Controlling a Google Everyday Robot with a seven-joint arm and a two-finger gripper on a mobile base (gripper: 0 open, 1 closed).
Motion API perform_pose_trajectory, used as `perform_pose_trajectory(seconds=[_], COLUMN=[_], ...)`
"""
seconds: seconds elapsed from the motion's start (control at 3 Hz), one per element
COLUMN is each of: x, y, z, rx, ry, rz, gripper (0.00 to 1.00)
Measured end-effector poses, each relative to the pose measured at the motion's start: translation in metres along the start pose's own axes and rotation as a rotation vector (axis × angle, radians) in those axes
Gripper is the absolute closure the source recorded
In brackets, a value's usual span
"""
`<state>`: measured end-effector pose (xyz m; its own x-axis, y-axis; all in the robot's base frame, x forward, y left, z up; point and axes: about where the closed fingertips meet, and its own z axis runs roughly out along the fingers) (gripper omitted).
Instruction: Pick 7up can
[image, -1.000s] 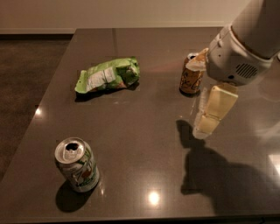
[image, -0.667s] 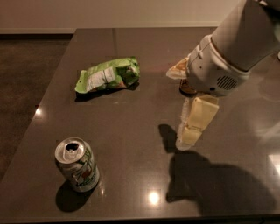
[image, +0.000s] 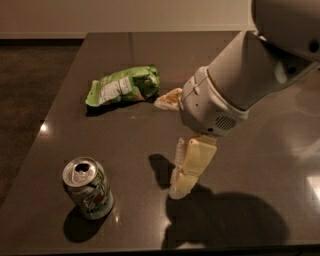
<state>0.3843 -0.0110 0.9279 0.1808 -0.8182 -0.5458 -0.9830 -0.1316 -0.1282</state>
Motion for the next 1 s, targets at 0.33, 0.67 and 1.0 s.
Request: perform_pose_trajectory(seconds=[0.33,0.67,1.0], x=[-0.022,-0.044,-0.063], y=[0.010,0.019,0.026], z=[0.020,0.040,0.056], rx=[-0.020,-0.040,-0.059], ry=[-0.051,-0.089,-0.118], rz=[-0.016,-0.018,-0.021], gripper=[0.00,0.00,0.00])
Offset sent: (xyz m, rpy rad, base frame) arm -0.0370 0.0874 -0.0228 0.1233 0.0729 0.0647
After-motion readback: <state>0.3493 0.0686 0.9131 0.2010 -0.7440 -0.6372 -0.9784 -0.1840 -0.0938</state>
